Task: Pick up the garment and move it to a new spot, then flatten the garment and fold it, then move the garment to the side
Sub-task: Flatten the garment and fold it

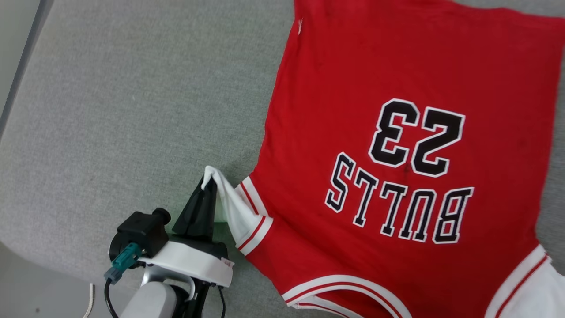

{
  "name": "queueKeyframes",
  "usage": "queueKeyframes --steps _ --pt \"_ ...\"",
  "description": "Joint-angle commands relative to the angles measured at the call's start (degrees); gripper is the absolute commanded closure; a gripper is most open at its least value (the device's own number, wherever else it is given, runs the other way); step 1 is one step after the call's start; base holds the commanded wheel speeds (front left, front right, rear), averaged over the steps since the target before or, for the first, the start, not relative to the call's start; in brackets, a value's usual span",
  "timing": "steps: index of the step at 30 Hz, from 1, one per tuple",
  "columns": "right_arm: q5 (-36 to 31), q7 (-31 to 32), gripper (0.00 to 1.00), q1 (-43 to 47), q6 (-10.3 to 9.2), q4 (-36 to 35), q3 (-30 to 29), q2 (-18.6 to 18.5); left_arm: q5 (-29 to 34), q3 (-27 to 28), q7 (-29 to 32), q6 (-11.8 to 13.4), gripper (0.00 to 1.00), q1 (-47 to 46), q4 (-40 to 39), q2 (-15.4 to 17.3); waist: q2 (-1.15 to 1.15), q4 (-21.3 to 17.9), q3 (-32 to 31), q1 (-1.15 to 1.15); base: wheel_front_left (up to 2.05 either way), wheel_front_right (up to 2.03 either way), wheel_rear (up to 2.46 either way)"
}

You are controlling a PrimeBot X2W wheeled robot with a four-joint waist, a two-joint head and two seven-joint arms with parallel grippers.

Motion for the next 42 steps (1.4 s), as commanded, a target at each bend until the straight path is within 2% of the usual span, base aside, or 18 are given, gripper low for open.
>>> queueKeyframes --steps 1,5,11,20,21,22,28,34,38,42 --pt "-0.46 2.76 0.00 -1.87 -0.06 0.51 0.35 -0.33 1.19 0.77 -0.14 -0.86 1.00 -1.40 -0.52 -1.27 0.00 2.86 3.98 -0.01 0.00 0.00 0.00" --pt "-2.14 6.28 0.00 -3.99 -0.06 1.40 1.09 -1.58 2.93 1.48 -0.14 -2.31 1.00 -2.35 -0.82 -3.30 0.00 4.11 6.64 -0.01 0.00 0.00 0.00" --pt "-3.52 8.19 0.00 -4.37 -0.06 2.88 0.72 -1.30 4.85 2.76 -0.14 -3.88 1.00 -3.10 -1.03 -5.21 0.00 5.17 9.48 -0.01 0.00 0.00 0.00" --pt "-2.39 12.29 0.00 3.41 -0.04 3.90 4.72 -3.61 7.64 4.76 -0.14 -6.13 1.00 -3.71 -0.68 -7.64 0.00 5.40 11.11 -0.01 0.00 0.00 0.00" --pt "-2.33 12.02 0.84 3.64 -0.04 3.76 4.72 -3.87 7.87 4.93 -0.14 -6.38 1.00 -3.75 -0.55 -7.80 0.00 5.37 11.09 -0.01 0.00 0.00 0.00" --pt "-2.23 11.53 1.00 3.71 -0.04 3.62 4.52 -3.99 8.18 5.10 -0.14 -6.59 1.00 -3.77 -0.43 -7.96 0.00 5.30 11.05 -0.01 0.00 0.00 0.00" --pt "-2.27 7.67 1.00 1.16 -0.05 3.24 3.34 -2.95 9.30 6.45 -0.14 -7.24 1.00 -3.14 0.42 -8.37 0.00 4.17 9.36 -0.01 0.00 0.00 0.00" --pt "-1.25 2.50 1.00 -0.21 -0.05 3.86 3.44 -1.52 10.31 8.04 -0.14 -7.62 1.00 -1.32 1.30 -8.06 0.00 2.03 4.72 -0.01 0.00 0.00 0.00" --pt "1.35 -1.07 1.00 1.24 -0.05 2.26 4.80 -2.53 10.41 8.73 -0.14 -7.67 1.00 0.26 1.85 -7.73 0.00 0.60 1.01 -0.01 0.00 0.00 0.00" --pt "4.65 -3.82 1.00 4.87 -0.06 -0.58 6.54 -5.42 10.25 9.55 -0.14 -7.38 1.00 2.17 2.24 -7.25 0.00 -1.12 -2.40 -0.01 0.00 0.00 0.00"
